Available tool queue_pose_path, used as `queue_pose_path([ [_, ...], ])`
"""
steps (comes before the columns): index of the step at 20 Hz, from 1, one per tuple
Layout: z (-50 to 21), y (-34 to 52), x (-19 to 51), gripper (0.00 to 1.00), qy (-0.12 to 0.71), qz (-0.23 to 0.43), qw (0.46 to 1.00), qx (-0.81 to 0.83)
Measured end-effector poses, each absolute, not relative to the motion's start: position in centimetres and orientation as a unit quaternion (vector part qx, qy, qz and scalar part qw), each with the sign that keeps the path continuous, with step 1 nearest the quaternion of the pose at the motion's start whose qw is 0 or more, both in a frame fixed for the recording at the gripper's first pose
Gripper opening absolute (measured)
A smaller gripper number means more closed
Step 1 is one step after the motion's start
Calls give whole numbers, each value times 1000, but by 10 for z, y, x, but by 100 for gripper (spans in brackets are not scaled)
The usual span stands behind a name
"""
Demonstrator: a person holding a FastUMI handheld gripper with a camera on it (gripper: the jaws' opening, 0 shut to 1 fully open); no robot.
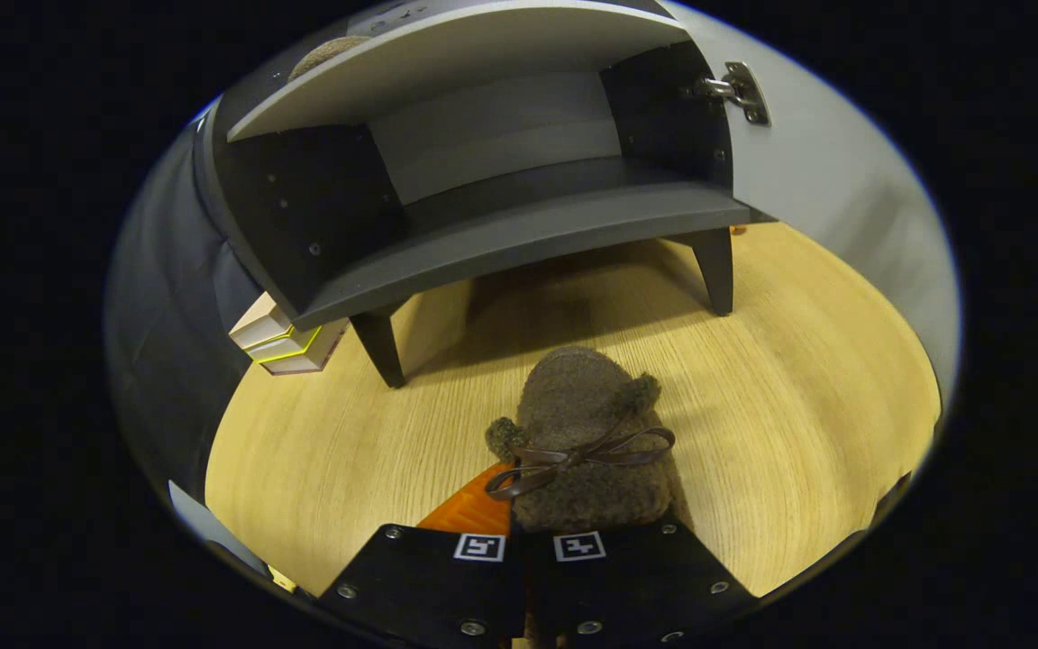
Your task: Open the shoe cabinet door, grab the shoes and put them into the shoe cabinet, then close the shoe cabinet door.
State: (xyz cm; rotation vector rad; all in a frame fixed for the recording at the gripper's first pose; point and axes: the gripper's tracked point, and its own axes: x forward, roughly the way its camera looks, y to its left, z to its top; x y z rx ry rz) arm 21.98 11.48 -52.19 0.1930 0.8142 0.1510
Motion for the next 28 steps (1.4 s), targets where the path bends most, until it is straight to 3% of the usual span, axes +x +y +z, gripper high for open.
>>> queue_pose_path([
  [13,-352,119,209,6,322,48,944,51],
  [22,-244,117,274,6,257,31,966,15],
  [28,-229,124,344,6,264,47,963,-11],
])
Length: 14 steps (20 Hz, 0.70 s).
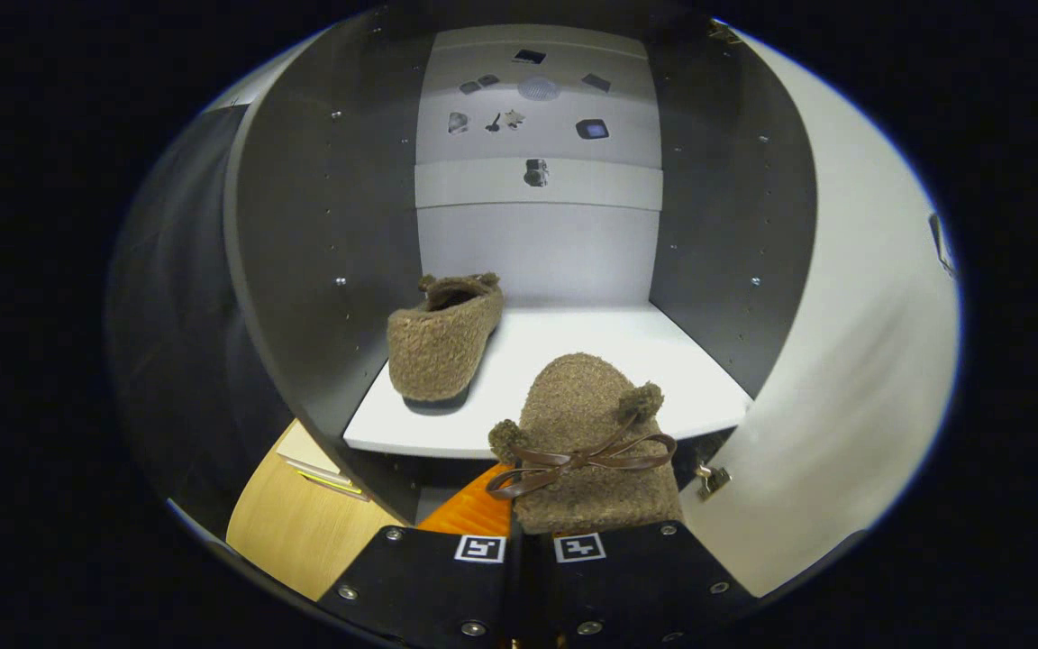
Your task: Open the shoe cabinet door, grab the shoes and put them into the shoe cabinet, then close the shoe cabinet door.
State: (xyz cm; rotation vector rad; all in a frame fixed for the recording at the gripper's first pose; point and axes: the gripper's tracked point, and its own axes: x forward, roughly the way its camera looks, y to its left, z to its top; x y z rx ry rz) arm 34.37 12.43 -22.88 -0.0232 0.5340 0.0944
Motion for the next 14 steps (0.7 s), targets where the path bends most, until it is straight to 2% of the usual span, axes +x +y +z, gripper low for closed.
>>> queue_pose_path([
  [14,-221,126,508,6,271,80,959,-22],
])
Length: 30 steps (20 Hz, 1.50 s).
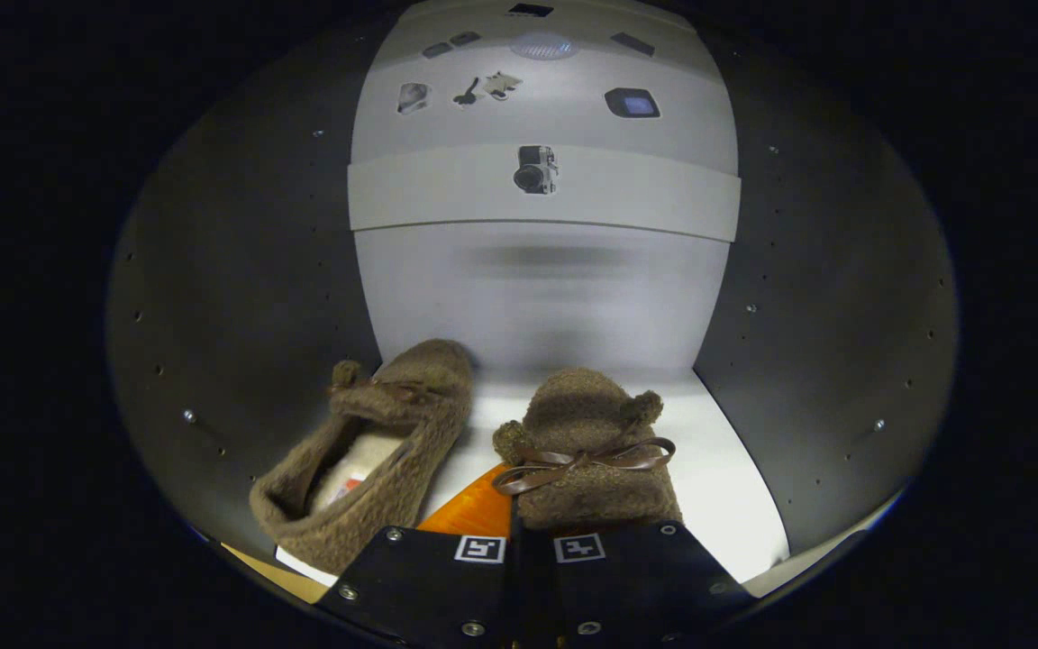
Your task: Open the shoe cabinet door, grab the shoes and put them into the shoe cabinet, then close the shoe cabinet door.
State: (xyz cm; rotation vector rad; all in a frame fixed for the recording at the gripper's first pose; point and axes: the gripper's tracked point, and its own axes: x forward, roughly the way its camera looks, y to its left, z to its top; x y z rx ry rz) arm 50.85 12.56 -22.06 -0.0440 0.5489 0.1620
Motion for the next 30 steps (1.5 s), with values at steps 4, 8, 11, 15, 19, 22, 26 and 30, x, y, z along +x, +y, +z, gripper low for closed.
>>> queue_pose_path([
  [4,-224,129,543,6,272,87,958,-7],
  [8,-227,130,561,6,266,89,960,7],
  [11,-229,131,565,6,264,92,960,11],
  [15,-231,130,559,14,276,85,957,24],
  [19,-226,130,554,36,284,76,955,39],
  [22,-218,130,543,44,282,76,955,45],
  [26,-208,126,522,45,270,71,960,27],
  [30,-196,118,495,45,262,57,963,25],
])
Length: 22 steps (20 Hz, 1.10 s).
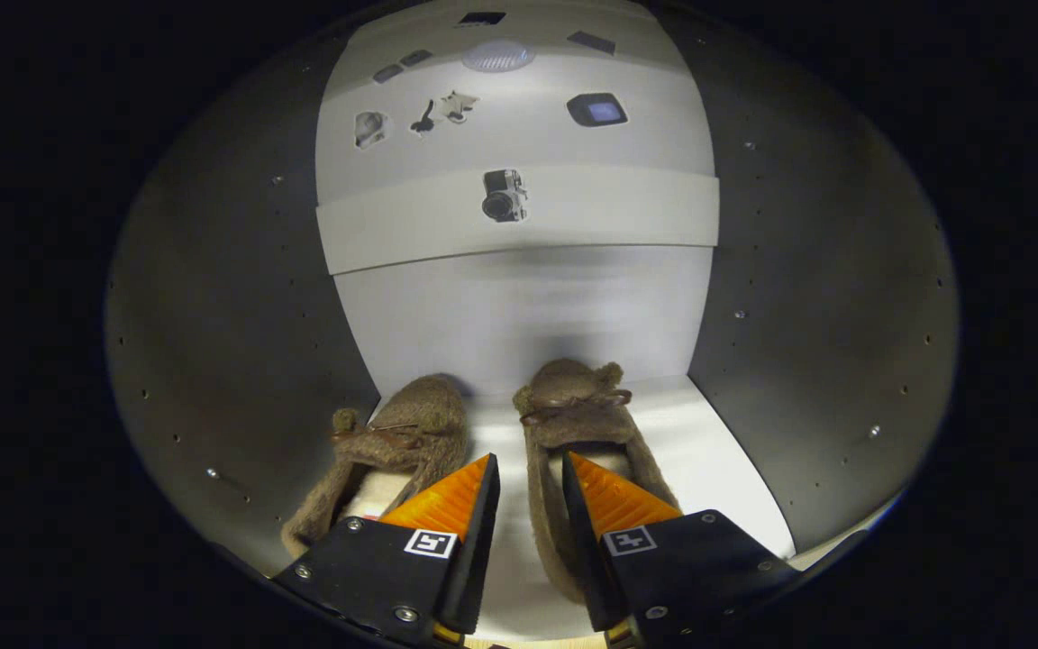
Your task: Open the shoe cabinet door, grab the shoes and put them into the shoe cabinet, then close the shoe cabinet door.
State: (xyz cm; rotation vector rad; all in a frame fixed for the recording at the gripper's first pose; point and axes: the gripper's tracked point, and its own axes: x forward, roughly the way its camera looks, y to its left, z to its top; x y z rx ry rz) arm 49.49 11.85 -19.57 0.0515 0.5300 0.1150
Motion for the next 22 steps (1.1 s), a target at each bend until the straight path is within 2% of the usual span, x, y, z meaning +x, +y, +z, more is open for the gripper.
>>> queue_pose_path([
  [7,-164,105,427,45,229,26,973,23],
  [15,-140,83,310,45,210,-11,978,-9],
  [22,-139,80,228,45,201,21,979,14],
])
